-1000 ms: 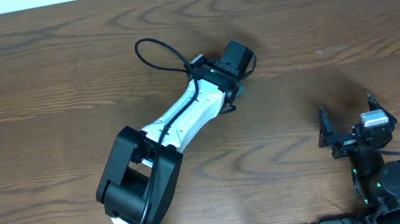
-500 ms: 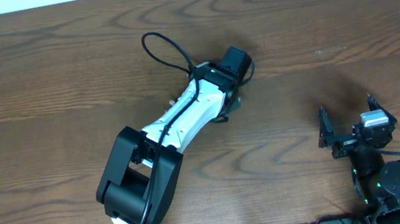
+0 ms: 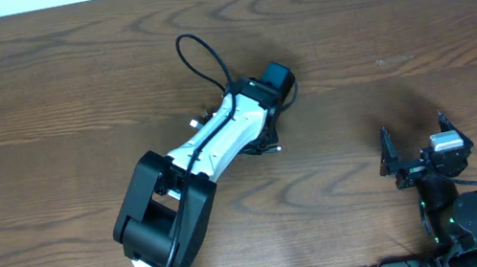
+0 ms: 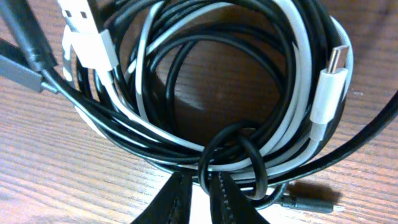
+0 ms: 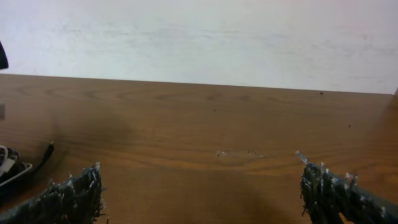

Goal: Untangle cables

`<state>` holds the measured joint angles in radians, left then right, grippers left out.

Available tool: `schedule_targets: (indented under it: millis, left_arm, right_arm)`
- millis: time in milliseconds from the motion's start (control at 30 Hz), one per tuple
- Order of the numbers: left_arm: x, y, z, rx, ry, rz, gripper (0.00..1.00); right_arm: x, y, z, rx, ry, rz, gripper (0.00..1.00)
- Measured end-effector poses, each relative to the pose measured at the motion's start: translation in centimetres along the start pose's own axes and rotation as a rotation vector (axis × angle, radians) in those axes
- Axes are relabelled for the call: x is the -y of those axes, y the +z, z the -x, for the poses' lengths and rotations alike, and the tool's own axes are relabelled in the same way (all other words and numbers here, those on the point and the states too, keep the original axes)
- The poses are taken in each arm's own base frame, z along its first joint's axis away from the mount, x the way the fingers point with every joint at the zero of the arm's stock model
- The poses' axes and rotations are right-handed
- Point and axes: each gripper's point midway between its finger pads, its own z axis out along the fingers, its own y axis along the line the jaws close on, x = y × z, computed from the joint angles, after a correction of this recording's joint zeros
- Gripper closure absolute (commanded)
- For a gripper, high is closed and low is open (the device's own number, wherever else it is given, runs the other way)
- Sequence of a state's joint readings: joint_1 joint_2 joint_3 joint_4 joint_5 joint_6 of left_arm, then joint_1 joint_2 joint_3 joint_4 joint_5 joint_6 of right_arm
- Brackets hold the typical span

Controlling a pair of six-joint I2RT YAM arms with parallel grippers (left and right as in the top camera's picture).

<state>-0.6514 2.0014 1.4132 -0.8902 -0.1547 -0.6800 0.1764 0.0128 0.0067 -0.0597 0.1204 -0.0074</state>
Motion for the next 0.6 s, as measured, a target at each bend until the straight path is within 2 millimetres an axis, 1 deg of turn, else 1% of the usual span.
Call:
schedule_targets:
  millis: [167,200,233,300,433,600]
  left_arm:
    - [0.0,-0.1,-0.1,-0.03,-0.104,-0.029,0.78]
    - [0.1,-0.1,-0.2,-0.034,-0.132,-0.033,0.77]
    - [0.2,-0.1,-0.2,-0.037,-0.156,-0.038,0.74]
    - [0.5,-0.1,-0.1,-0.036,-0.209,-0.052,0.74]
    - [1.0,-0.2,0.1,-0.033,-0.262,-0.074,0.74]
    - [1.1,-0.1,0.1,-0.035,-0.297,-0.075,0.74]
  right_arm:
    - [0.0,0.0,0.0,0.0,0.0,0.0,0.01]
    - [0.0,0.0,0.0,0.0,0.0,0.0,0.01]
    - [0.0,0.0,0.0,0.0,0.0,0.0,0.01]
    - [0.0,0.0,0.0,0.0,0.0,0.0,0.01]
    - [0.0,0.0,0.0,0.0,0.0,0.0,0.01]
    - [0.0,0.0,0.0,0.0,0.0,0.0,0.01]
